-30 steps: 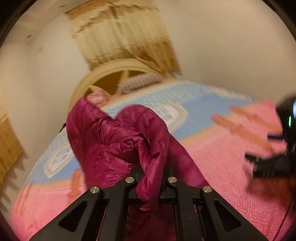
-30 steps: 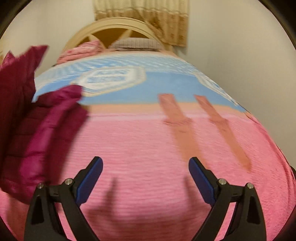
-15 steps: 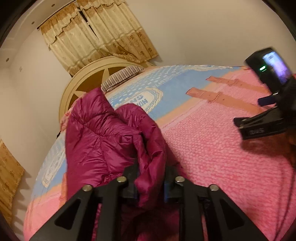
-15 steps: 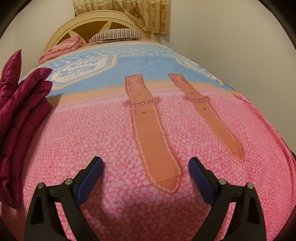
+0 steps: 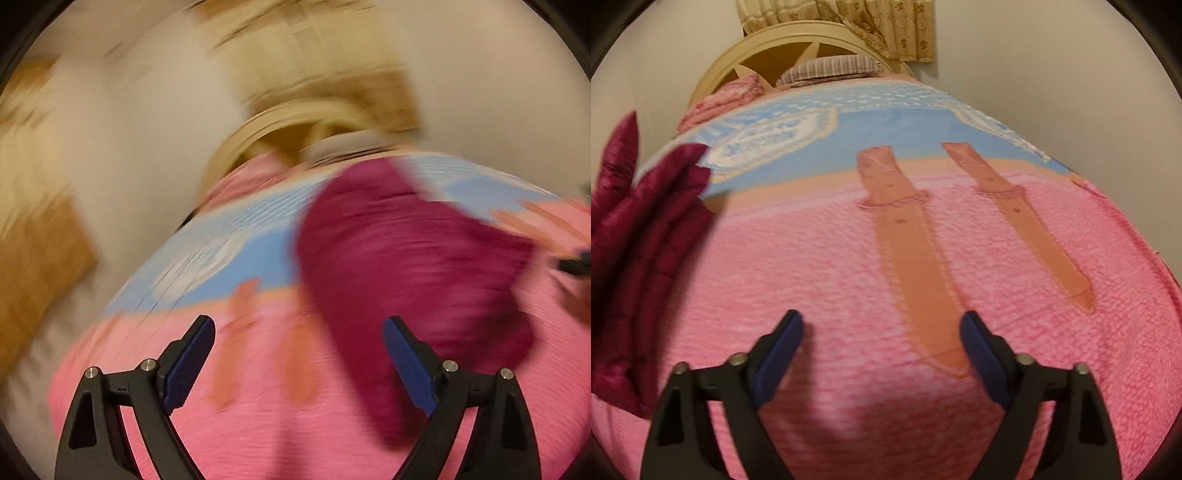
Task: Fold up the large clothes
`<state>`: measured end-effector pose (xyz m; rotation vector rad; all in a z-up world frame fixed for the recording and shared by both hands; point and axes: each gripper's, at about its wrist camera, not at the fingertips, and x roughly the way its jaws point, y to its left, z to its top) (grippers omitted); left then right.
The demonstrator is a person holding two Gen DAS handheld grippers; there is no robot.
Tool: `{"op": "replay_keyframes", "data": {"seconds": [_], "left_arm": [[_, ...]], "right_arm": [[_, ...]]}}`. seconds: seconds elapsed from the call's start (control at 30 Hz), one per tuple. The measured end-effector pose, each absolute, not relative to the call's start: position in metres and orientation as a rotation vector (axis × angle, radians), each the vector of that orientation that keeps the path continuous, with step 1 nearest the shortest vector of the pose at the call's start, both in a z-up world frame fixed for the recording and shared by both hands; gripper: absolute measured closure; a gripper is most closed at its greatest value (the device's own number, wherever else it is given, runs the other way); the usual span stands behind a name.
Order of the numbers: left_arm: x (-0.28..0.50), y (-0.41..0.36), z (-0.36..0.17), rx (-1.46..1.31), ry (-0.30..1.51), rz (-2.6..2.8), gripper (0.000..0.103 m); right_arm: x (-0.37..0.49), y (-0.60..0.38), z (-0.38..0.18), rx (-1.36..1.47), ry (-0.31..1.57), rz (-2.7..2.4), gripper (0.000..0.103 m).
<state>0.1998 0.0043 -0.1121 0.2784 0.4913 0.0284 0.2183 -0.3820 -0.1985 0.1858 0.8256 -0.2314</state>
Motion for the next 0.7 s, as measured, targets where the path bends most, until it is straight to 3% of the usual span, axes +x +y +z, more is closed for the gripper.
{"op": "replay_keyframes", "data": {"seconds": [0.2, 0.43, 0.7], "left_arm": [[0.286, 0.069, -0.12, -0.016, 0.629, 0.31, 0.011], [0.343, 0.05, -0.13, -0.16, 0.701, 0.305, 0.01], [0.379, 0.025, -0.146, -0.121, 0.761, 0.263, 0.01]], "right_arm": [[0.243, -0.331, -0.133, 0.19, 0.711, -0.138, 0.023], [0.3, -0.237, -0.052, 0.118, 0.617, -0.014, 0.029], [0.357, -0.184, -0.085, 0.084, 0.7, 0.003, 0.046]]}}
